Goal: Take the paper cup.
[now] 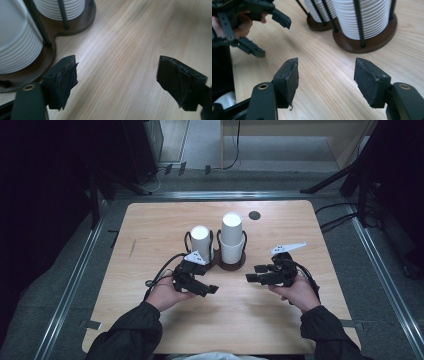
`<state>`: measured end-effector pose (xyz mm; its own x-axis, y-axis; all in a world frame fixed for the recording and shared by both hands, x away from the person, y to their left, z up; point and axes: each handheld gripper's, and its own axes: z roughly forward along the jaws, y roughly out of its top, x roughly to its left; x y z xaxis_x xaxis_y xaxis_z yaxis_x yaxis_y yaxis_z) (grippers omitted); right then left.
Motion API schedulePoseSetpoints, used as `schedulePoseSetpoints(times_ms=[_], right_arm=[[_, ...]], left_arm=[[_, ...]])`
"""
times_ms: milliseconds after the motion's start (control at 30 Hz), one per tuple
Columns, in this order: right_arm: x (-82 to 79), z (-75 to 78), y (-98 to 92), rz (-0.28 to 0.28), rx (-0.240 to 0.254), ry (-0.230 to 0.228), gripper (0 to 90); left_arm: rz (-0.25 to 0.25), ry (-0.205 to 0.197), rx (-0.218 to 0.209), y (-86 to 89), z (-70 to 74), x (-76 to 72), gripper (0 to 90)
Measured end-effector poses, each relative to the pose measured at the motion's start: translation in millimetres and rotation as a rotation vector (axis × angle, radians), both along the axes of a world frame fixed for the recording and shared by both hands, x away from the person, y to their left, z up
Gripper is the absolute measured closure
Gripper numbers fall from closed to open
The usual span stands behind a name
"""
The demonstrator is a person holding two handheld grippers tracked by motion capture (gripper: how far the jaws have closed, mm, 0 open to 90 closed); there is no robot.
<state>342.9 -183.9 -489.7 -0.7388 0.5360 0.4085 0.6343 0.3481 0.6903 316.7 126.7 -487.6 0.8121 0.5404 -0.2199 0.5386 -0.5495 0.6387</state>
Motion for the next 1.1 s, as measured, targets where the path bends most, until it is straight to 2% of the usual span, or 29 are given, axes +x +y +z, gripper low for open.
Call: schedulePoseSetpoints(times_ms=[67,133,200,267,367,433,467,533,600,700,833,900,1033,1100], right_arm=[[-3.0,0.5,1.2,0.022,-0.045,-0.059,36.1],[-4.7,1.7,2.0,0.026,-0.081,-0.086,36.0],[-5.8,3.6,1.1,0.025,-0.08,-0.095,36.0],[-5.4,4.9,-0.9,0.018,-0.072,-0.086,37.0],[-4.9,6.4,-2.0,0.029,-0.112,-0.093,38.9],[-4.9,9.3,-2.6,0.05,-0.139,-0.126,40.0],[-4.6,10.2,-2.8,0.051,-0.137,-0.129,39.2],[-2.7,11.9,-4.3,0.053,-0.119,-0.121,38.7],[-2.2,12.4,-5.0,0.059,-0.114,-0.125,38.7],[-0.8,11.9,-4.5,0.075,-0.111,-0.111,38.1],[0.0,11.0,-2.2,0.105,-0.146,-0.134,38.9],[-0.2,10.8,-1.3,0.123,-0.166,-0.157,39.6],[2.3,10.9,0.6,0.161,-0.167,-0.151,41.4],[2.0,11.4,2.2,0.175,-0.184,-0.153,40.9]], left_arm=[[-0.004,-0.001,-0.003,-0.2,0.3,0.9,17.4],[-0.005,0.002,0.0,1.1,0.2,2.5,17.3],[-0.01,0.0,-0.002,3.4,0.4,3.7,17.3],[-0.027,0.024,-0.025,6.8,0.1,5.7,13.7],[-0.032,0.014,-0.028,10.0,0.9,6.1,13.0],[-0.032,-0.002,-0.013,11.8,2.4,6.0,15.0],[-0.031,-0.011,-0.007,12.6,3.4,5.7,15.8],[-0.032,-0.009,-0.019,14.9,6.1,5.8,16.3],[-0.048,-0.006,-0.035,17.0,8.2,5.6,23.5],[-0.064,-0.017,-0.015,17.9,10.0,5.3,24.3],[-0.071,-0.029,-0.008,20.5,11.2,7.0,24.6],[-0.072,-0.014,-0.022,22.7,11.0,9.7,26.0],[-0.089,-0.017,0.002,25.6,10.7,14.2,29.2],[-0.092,-0.016,0.0,28.0,10.8,16.4,29.7]])
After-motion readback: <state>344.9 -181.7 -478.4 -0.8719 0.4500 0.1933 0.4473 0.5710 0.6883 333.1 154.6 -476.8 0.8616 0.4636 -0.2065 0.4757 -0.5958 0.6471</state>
